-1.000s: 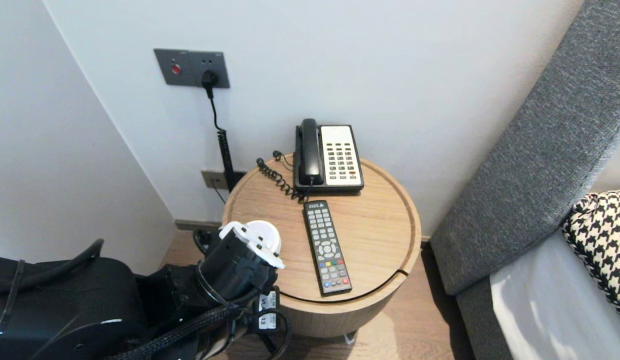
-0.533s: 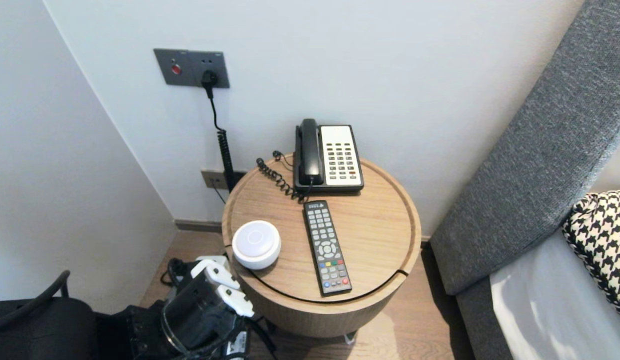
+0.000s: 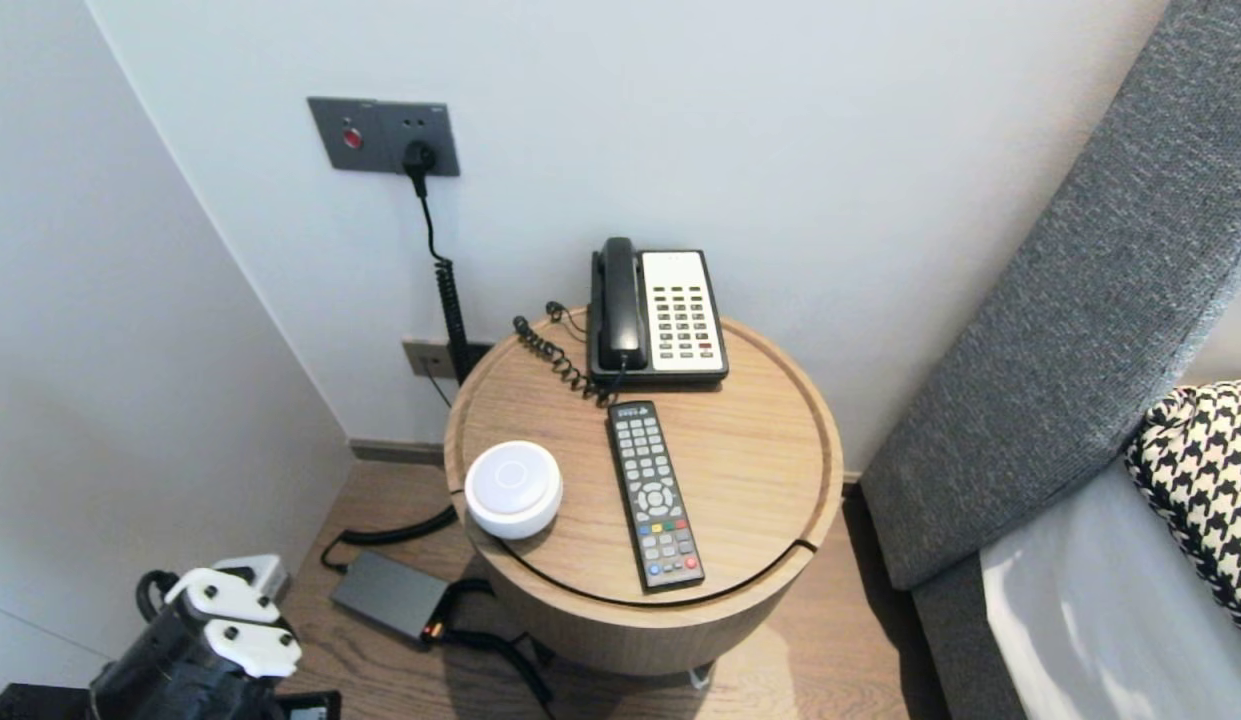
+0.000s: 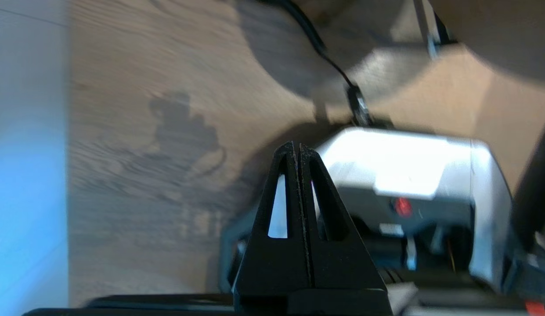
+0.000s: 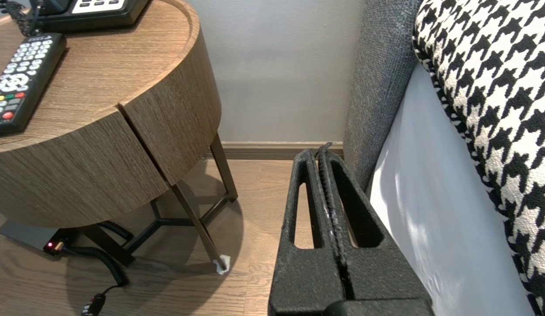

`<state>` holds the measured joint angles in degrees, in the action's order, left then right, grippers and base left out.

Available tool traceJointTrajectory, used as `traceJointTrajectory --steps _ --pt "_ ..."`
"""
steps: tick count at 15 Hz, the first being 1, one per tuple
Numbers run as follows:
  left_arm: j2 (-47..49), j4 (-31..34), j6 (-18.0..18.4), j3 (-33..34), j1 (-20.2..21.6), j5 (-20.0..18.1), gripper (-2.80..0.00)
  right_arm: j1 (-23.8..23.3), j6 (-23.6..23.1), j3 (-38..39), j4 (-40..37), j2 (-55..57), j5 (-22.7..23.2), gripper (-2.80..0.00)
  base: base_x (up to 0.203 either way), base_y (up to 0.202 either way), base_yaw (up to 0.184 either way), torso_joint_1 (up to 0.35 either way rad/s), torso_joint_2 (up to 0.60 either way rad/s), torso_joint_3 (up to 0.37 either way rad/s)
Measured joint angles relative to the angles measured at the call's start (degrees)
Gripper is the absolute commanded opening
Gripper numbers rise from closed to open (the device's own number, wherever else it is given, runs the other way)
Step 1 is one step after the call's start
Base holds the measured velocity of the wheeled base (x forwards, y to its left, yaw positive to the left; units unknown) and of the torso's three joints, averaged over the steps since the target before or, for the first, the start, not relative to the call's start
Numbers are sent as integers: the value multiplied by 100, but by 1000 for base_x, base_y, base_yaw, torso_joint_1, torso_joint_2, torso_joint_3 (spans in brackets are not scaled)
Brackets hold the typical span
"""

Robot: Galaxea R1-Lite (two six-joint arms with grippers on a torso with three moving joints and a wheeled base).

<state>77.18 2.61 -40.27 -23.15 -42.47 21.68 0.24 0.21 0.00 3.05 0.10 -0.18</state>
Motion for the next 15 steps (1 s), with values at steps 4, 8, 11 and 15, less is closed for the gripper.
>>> traceJointTrajectory --steps 4,8,11,15 --pt "-861 265 755 102 890 -28 -280 0 1 0 0 0 2 -280 0 0 0 0 0 0" --pt "-1377 329 1217 -228 1827 -218 -280 0 1 0 0 0 0 -280 0 0 0 0 0 0" --pt "-1843 439 1902 -448 2587 -888 -280 -1 0 0 0 0 0 -280 0 0 0 0 0 0" --pt "-2782 599 2826 -450 3021 -1042 -280 0 0 0 0 0 0 -280 0 0 0 0 0 0"
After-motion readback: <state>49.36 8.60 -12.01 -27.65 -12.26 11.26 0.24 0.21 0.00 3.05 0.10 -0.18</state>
